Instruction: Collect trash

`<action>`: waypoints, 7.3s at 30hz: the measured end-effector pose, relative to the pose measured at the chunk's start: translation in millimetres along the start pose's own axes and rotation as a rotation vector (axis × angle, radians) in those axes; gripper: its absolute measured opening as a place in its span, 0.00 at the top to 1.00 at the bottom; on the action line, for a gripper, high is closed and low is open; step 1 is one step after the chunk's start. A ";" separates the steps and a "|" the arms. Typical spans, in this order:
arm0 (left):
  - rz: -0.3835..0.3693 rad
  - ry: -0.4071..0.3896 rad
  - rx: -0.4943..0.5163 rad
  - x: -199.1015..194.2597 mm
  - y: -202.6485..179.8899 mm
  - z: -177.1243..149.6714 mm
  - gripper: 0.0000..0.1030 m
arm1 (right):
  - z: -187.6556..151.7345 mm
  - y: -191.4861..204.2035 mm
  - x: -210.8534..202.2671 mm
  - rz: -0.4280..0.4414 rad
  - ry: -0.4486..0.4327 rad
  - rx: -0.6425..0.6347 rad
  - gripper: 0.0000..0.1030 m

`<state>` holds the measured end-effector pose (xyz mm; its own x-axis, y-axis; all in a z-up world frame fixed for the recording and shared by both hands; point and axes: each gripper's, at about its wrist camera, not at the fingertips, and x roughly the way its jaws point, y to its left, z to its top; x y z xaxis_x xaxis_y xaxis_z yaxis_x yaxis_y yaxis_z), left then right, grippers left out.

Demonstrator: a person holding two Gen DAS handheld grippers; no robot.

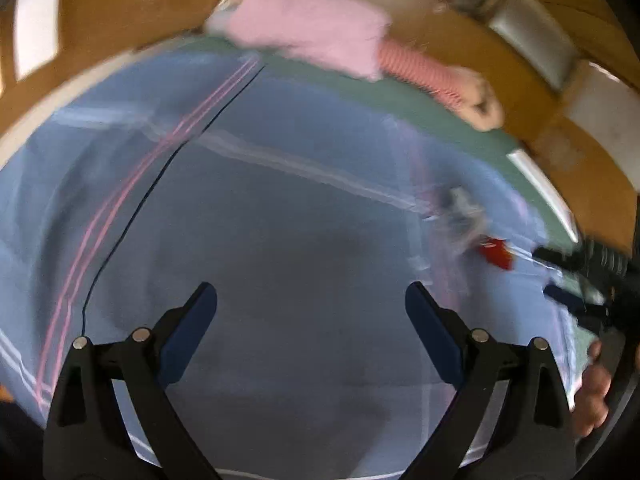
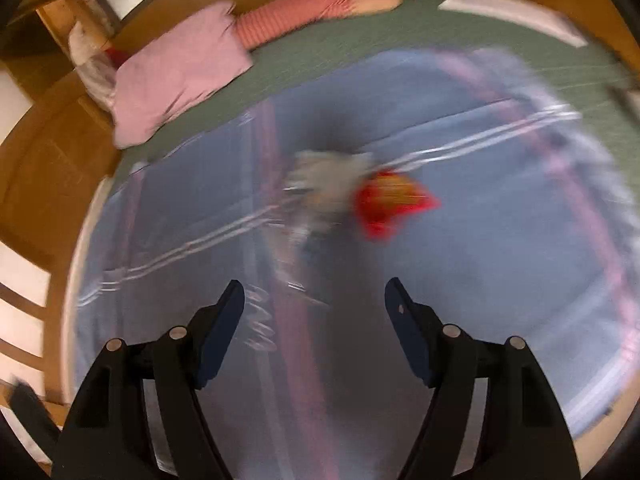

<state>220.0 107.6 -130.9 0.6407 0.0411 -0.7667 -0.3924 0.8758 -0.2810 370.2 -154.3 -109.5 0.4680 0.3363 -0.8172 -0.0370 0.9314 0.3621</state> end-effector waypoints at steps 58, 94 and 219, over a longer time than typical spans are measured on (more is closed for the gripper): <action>0.087 0.061 -0.204 26.1 43.2 2.3 0.05 | -123.4 21.7 -4.5 -0.053 0.217 -0.365 0.59; 0.242 0.056 0.068 28.8 3.6 -12.7 0.03 | -132.5 -12.9 -32.8 -0.057 0.173 -0.248 0.59; -0.110 -0.232 0.542 -259.9 -95.3 -157.7 0.03 | -302.0 -43.7 -307.0 -0.346 -0.315 -0.240 0.18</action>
<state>-13.2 -62.4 4.1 0.8096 -0.0130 -0.5869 0.0379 0.9988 0.0302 -38.5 -256.2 -9.8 0.7298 -0.0206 -0.6834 -0.0172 0.9987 -0.0484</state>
